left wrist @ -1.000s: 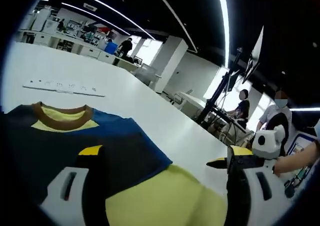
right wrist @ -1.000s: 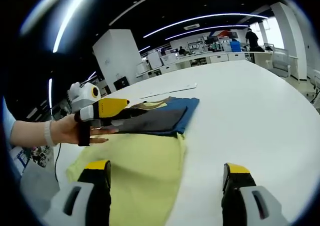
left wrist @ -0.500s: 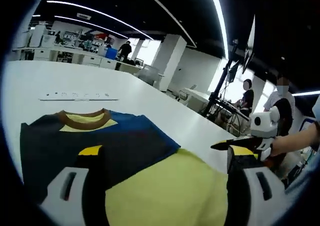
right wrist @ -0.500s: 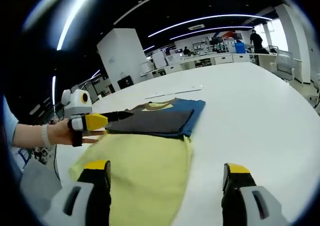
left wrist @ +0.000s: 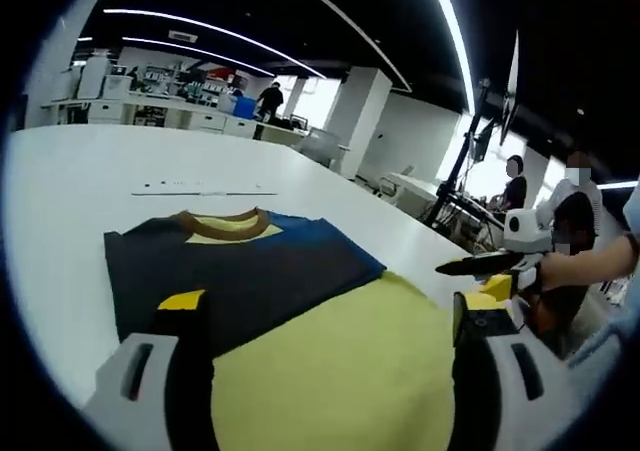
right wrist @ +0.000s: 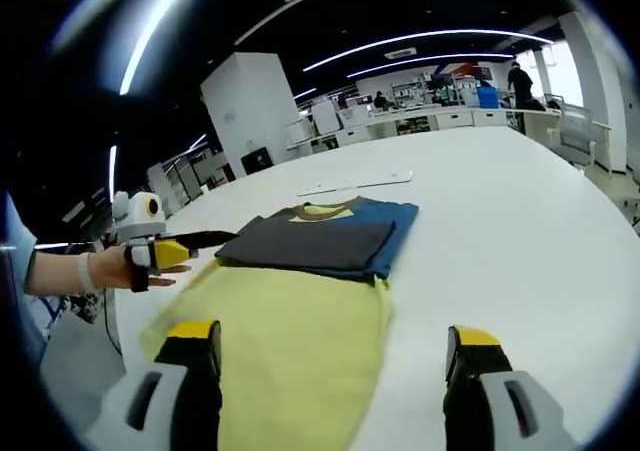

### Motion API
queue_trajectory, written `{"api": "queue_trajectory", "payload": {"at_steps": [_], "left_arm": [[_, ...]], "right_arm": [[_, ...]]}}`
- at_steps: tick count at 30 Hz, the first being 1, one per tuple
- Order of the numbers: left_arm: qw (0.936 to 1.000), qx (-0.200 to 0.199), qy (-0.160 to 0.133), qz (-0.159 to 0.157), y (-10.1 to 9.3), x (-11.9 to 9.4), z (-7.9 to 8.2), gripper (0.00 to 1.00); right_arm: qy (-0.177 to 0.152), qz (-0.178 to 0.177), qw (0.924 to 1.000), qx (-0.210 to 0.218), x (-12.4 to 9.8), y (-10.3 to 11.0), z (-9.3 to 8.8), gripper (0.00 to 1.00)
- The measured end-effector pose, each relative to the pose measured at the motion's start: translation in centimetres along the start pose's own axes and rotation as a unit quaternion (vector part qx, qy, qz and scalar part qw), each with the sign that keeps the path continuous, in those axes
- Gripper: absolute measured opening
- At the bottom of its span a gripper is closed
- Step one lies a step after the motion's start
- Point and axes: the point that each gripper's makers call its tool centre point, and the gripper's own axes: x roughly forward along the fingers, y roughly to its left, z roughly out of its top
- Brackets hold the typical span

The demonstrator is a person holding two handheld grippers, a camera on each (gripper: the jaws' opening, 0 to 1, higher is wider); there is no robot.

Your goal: Fold the garment on the visible template until the final outline fits inside the template.

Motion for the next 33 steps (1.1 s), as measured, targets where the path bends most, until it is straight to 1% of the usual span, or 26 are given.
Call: {"api": "queue_trajectory", "payload": {"at_steps": [2, 4, 8, 9, 15, 21, 33], "left_arm": [[1.0000, -0.003, -0.002, 0.009, 0.5, -1.4, -0.2, 0.99], [0.9997, -0.006, 0.004, 0.022, 1.2, -2.6, -0.7, 0.99], [0.9993, 0.000, 0.010, 0.035, 2.2, -4.8, -1.1, 0.99], [0.9991, 0.001, 0.015, 0.040, 2.4, -5.1, -1.3, 0.99], [0.9981, -0.003, 0.016, 0.059, 3.2, -7.3, -1.6, 0.99], [0.9974, -0.008, 0.014, 0.070, 3.7, -8.2, -1.5, 0.99], [0.9968, -0.006, 0.010, 0.079, 4.0, -8.8, -1.4, 0.99]], "right_arm": [[0.003, 0.002, 1.0000, -0.003, -0.1, 0.1, -0.2, 0.94], [0.007, 0.004, 1.0000, -0.004, -0.1, 0.2, -0.4, 0.94], [0.010, 0.009, 0.9999, -0.007, -0.2, 0.5, -0.6, 0.94], [0.009, 0.009, 0.9999, -0.007, -0.3, 0.5, -0.5, 0.94], [0.009, 0.015, 0.9998, -0.009, -0.3, 0.7, -0.4, 0.95], [0.007, 0.017, 0.9997, -0.014, -0.2, 0.8, -0.1, 0.94], [0.001, 0.020, 0.9996, -0.020, -0.3, 1.0, 0.6, 0.94]]}}
